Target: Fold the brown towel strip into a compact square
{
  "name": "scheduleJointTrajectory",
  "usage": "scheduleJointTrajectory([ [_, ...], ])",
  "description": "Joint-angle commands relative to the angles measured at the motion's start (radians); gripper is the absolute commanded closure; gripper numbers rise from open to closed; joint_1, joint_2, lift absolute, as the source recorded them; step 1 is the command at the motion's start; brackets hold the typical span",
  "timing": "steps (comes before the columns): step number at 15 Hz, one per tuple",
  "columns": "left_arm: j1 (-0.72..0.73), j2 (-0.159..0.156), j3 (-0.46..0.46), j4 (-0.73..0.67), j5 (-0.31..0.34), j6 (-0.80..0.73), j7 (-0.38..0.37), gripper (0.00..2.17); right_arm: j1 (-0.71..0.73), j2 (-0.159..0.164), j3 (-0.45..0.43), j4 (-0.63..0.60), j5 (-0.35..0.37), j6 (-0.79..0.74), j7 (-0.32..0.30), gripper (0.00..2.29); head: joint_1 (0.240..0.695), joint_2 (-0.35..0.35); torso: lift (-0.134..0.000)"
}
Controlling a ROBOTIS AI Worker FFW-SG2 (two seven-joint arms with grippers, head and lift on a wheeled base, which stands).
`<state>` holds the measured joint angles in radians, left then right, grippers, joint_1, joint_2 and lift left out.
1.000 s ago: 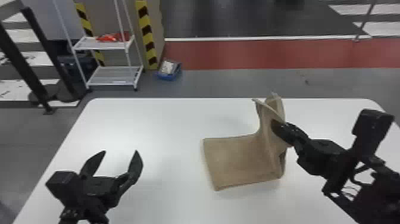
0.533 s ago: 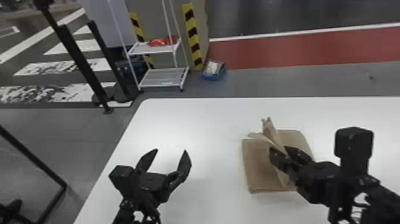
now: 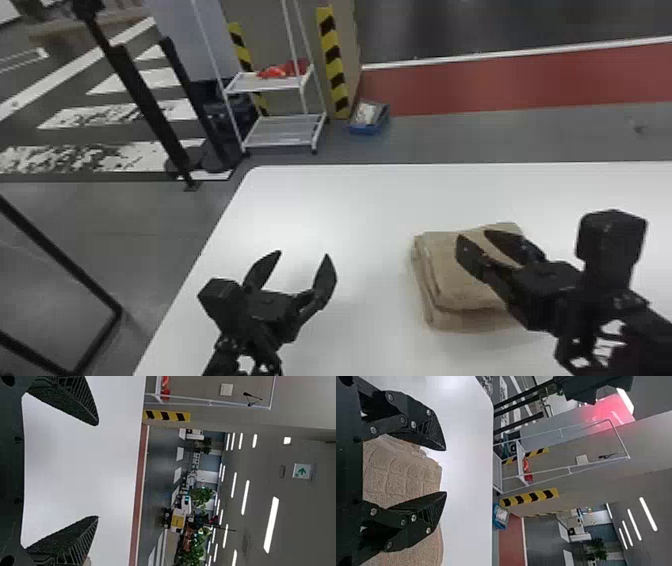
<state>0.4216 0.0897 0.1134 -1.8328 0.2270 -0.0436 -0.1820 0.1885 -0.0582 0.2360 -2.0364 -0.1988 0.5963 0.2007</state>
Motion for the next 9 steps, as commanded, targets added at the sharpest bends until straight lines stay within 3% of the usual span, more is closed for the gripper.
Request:
scheduleJointTrajectory([
  [1,0.0,0.002,-0.006,0.001,0.0,0.0,-0.005,0.03,-0.037,0.001,0.031,0.067,0.047,0.004,-0.032,2.1,0.695,0.278,-0.122],
  [5,0.002,0.004,-0.006,0.004,0.0,0.0,-0.011,0.04,-0.083,0.0,0.128,0.153,0.107,0.035,-0.027,2.16,0.695,0.279,-0.122],
  [9,0.002,0.005,-0.006,0.006,0.002,0.0,-0.013,0.05,-0.093,-0.003,0.218,0.182,0.16,0.109,0.002,2.16,0.695,0.335,-0.122],
])
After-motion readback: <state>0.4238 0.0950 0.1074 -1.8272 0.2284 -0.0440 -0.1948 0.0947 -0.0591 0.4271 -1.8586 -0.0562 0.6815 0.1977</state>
